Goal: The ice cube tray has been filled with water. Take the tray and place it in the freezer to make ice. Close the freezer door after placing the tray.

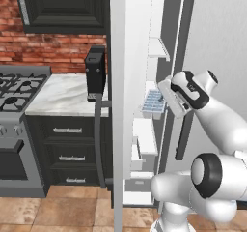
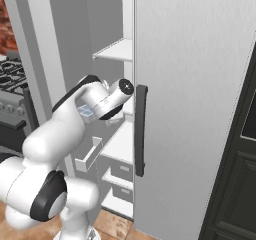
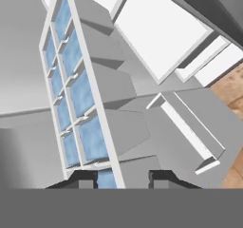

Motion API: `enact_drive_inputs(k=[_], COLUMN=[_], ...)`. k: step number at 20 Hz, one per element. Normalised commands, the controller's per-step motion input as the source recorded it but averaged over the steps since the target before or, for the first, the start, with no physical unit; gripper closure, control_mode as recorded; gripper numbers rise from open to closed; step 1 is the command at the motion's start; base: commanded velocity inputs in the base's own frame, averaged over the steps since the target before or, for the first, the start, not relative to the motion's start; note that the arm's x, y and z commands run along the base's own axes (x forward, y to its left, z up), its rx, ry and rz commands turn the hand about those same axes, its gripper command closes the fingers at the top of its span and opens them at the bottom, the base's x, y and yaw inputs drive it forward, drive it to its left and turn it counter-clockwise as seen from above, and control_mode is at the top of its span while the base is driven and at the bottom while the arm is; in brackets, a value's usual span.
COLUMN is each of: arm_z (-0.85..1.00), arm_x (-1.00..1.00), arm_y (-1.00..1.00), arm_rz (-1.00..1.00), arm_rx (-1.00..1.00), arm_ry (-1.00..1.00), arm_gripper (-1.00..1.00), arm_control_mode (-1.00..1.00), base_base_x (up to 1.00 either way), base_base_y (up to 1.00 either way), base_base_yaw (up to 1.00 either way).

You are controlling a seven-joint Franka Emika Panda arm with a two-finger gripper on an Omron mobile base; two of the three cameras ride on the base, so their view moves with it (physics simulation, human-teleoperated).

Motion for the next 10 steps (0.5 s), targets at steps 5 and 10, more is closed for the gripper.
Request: enact_drive_inputs(k=[5, 10], arm_z=[-0.03, -0.07], arm_x=[0.04, 0.04], arm_y=[0.01, 0.0], arm_rz=[-0.09, -0.1], arm_rx=[0.0, 0.0], arm_ry=[0.0, 0.0], arm_gripper=[1.0, 1.0], arm_control_mode=[-1.0, -1.0], base_base_x=[0.0, 0.0], base_base_y=[0.0, 0.0], base_base_yaw=[0.0, 0.0])
